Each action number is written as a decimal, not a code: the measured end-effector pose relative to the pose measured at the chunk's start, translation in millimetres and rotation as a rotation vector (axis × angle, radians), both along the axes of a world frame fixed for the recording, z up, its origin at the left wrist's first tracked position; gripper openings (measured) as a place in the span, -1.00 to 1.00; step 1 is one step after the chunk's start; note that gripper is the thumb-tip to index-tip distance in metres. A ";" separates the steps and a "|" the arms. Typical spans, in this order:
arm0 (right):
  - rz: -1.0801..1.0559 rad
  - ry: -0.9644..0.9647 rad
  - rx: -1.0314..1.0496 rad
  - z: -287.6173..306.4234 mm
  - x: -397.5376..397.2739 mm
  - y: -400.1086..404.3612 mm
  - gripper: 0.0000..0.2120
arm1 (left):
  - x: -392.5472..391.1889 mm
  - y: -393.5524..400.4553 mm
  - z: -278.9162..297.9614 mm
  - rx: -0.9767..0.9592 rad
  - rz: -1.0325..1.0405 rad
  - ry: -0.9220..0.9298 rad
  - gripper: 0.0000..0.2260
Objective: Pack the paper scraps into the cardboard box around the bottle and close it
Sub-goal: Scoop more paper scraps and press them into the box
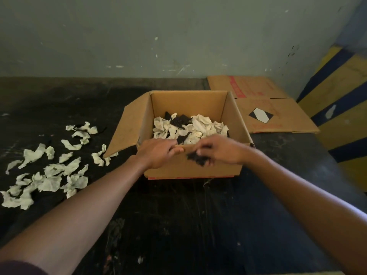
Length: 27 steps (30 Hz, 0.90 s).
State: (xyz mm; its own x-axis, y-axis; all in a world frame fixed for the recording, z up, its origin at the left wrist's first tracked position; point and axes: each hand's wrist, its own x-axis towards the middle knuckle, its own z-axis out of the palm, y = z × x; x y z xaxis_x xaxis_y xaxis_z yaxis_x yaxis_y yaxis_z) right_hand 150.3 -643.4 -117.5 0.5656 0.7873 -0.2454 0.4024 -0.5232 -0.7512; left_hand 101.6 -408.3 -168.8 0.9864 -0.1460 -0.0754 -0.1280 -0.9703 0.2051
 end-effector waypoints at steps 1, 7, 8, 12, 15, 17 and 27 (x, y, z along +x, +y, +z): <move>-0.094 0.015 0.085 7.8 1.3 -1.4 -0.82 | -9.9 -2.3 -5.9 -0.009 -0.010 0.006 -0.68; -0.417 -0.242 -0.027 -18.3 6.9 -5.2 -0.77 | -55.2 -21.5 -26.0 -0.012 -0.062 0.060 -0.45; -0.423 -0.255 -0.076 -28.1 3.4 -7.5 -0.75 | -61.0 -25.1 -27.1 -0.005 -0.083 0.066 -0.46; -0.426 -0.228 -0.214 -57.6 -11.1 -15.8 -0.69 | -76.1 -34.3 -26.2 0.011 -0.141 0.115 -0.59; -0.403 -0.235 -0.296 -59.0 -7.3 -17.4 -0.58 | -75.3 -35.2 -20.0 0.014 -0.155 0.148 -0.58; -0.394 -0.235 -0.338 -53.5 -0.5 -19.4 -0.50 | -68.8 -35.6 -14.9 0.020 -0.158 0.146 -0.55; -0.510 -0.308 -0.285 -32.4 33.9 -27.1 -0.43 | -28.7 -57.5 15.4 -0.475 -0.053 -0.280 -0.75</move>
